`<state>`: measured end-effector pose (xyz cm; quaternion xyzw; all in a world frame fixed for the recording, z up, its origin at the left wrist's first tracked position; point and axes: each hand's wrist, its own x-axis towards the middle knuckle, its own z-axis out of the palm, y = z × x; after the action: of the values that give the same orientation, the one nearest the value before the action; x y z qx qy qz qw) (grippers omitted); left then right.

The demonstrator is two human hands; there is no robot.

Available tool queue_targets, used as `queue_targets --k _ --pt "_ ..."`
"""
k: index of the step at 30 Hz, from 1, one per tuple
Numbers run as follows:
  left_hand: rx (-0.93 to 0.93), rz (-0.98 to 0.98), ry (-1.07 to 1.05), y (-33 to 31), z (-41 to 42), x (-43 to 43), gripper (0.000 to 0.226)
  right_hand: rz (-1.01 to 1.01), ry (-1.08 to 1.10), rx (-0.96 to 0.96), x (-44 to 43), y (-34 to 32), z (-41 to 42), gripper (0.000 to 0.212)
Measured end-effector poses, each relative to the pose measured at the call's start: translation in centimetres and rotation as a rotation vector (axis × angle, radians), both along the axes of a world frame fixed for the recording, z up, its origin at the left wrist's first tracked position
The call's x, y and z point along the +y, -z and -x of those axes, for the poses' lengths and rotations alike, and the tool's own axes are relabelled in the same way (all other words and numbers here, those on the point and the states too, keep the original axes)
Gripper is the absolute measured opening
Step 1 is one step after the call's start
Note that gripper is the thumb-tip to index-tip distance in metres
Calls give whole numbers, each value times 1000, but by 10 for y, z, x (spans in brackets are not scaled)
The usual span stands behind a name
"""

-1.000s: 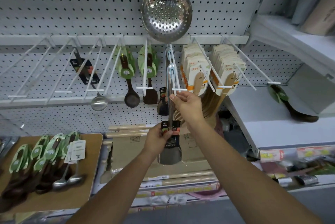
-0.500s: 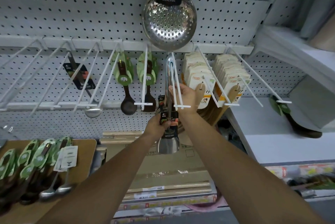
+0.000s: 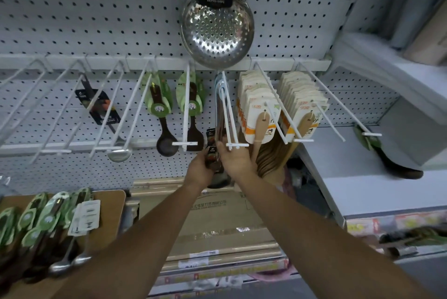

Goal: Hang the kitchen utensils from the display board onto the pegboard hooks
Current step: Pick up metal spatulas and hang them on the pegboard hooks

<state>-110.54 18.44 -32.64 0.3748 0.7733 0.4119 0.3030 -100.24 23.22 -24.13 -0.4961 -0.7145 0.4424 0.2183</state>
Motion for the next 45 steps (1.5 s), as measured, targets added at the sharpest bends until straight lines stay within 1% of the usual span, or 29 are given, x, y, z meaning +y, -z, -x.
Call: queue_targets --k 3,4,6,8,11,12,14,16,17,19,22,23,25,26,30,33,35,37,38,41,45 --pt "107 98 -31 -1 4 -25 51 -79 -95 -111 -6 11 -8 30" --pt "158 135 -28 -1 8 -36 54 -138 -129 -122 -7 13 -11 31" --pt "300 202 7 -1 18 -56 59 -282 -207 -169 -4 12 -16 32" --pt "438 267 5 -6 28 -84 61 -383 -292 -222 -9 12 -22 32" --pt "601 366 -3 -14 40 -135 67 -420 -439 -301 -22 17 -28 35" --pt "631 399 -14 -16 44 -153 68 -433 -506 -354 -26 23 -27 40" --pt "657 448 -52 -23 50 -190 68 -460 -654 -486 -40 32 -21 56" --pt "689 485 -112 -30 52 -229 69 -531 -793 -581 -59 41 -10 72" --pt "703 514 -133 -34 52 -249 71 -580 -855 -605 -72 42 -3 76" --pt "737 589 -146 -41 52 -287 77 -647 -951 -588 -103 41 12 75" --pt "748 658 -111 -44 59 -340 91 -704 -1077 -519 -154 40 41 73" --pt "761 677 -100 -44 63 -356 90 -708 -1105 -512 -172 39 50 77" --pt "780 709 -119 -45 72 -387 84 -720 -1154 -504 -207 41 70 92" --pt "779 718 -147 -44 77 -402 84 -730 -1181 -503 -224 42 81 93" --pt "743 725 -228 -45 98 -460 89 -751 -1269 -500 -289 34 123 89" --pt "719 740 -263 -43 118 -508 89 -791 -1314 -505 -336 33 155 73" --pt "721 751 -274 -43 133 -542 88 -828 -1335 -492 -366 36 178 73" --pt "696 754 -285 -43 150 -574 96 -834 -1353 -482 -392 36 200 73" --pt "685 752 -304 -40 158 -590 95 -836 -1359 -479 -405 34 210 72" --pt "653 734 -369 -38 184 -624 80 -849 -1366 -465 -438 30 241 67" --pt "635 715 -361 -33 208 -647 83 -856 -1386 -444 -469 33 273 64"
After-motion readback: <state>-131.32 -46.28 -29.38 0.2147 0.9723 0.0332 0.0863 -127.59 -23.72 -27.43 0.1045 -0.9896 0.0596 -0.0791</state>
